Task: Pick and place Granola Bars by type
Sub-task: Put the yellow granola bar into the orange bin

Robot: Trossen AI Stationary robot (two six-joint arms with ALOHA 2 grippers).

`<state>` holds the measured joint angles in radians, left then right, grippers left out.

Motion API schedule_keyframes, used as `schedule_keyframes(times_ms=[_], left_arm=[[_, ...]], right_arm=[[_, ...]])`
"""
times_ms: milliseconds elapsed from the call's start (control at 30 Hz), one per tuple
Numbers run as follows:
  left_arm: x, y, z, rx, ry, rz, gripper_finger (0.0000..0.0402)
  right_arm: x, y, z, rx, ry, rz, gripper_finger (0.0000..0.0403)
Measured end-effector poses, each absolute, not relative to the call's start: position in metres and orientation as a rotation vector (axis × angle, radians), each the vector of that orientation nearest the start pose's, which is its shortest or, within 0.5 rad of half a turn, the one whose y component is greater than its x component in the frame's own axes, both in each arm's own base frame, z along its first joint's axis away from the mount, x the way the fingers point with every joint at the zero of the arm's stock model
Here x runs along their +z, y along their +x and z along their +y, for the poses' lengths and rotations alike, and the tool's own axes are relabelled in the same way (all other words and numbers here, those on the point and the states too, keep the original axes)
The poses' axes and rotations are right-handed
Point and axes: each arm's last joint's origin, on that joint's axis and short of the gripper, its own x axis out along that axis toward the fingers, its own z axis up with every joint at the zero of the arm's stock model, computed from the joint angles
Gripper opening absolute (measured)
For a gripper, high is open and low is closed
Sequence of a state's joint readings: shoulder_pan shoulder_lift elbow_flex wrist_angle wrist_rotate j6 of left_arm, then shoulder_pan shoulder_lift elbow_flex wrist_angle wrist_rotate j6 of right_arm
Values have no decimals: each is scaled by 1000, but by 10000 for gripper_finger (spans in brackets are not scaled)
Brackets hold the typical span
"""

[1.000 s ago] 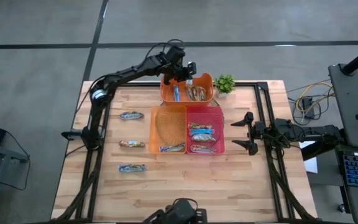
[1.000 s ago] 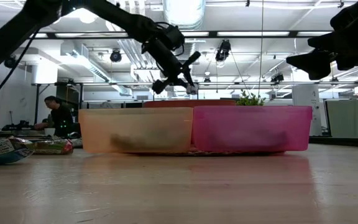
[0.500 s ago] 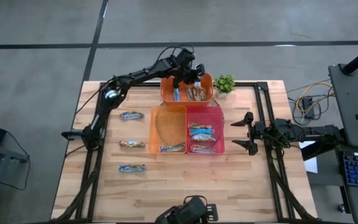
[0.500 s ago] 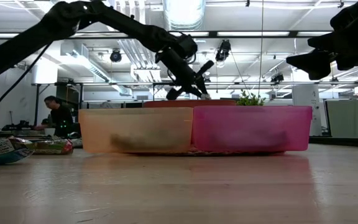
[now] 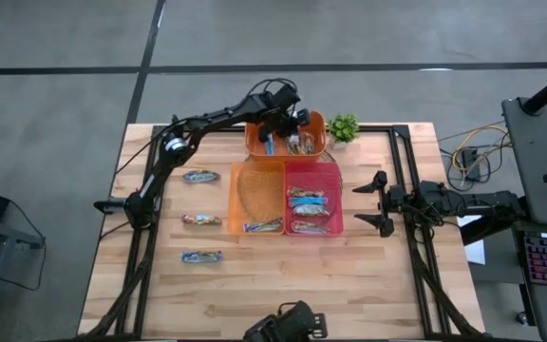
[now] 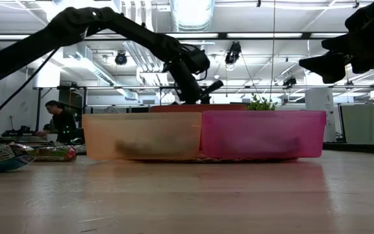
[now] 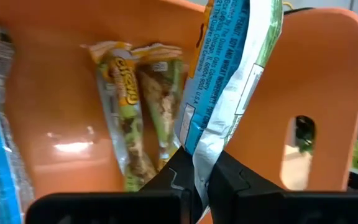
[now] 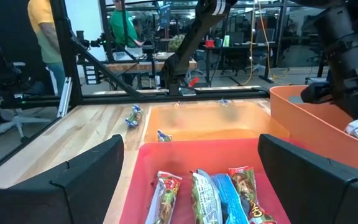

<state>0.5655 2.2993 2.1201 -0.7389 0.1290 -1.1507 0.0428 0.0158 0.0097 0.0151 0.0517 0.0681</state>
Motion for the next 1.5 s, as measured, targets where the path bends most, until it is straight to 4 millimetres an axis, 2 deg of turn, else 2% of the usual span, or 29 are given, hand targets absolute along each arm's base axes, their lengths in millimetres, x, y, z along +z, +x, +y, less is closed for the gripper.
schedule_keyframes(times_ms=[233,600,833,1500], left_arm=[[228,428,268,946,-1362,598,2],[222,424,269,1102,-1373,554,2],[217,417,267,1207,-1361,599,2],[216,415,263,1246,-1418,610,9]], right_arm=[[167,98,3,-9,70,-9,359],[167,98,3,-9,69,-9,359],[167,98,3,-9,71,-9,359],[167,98,3,-9,69,-10,359]])
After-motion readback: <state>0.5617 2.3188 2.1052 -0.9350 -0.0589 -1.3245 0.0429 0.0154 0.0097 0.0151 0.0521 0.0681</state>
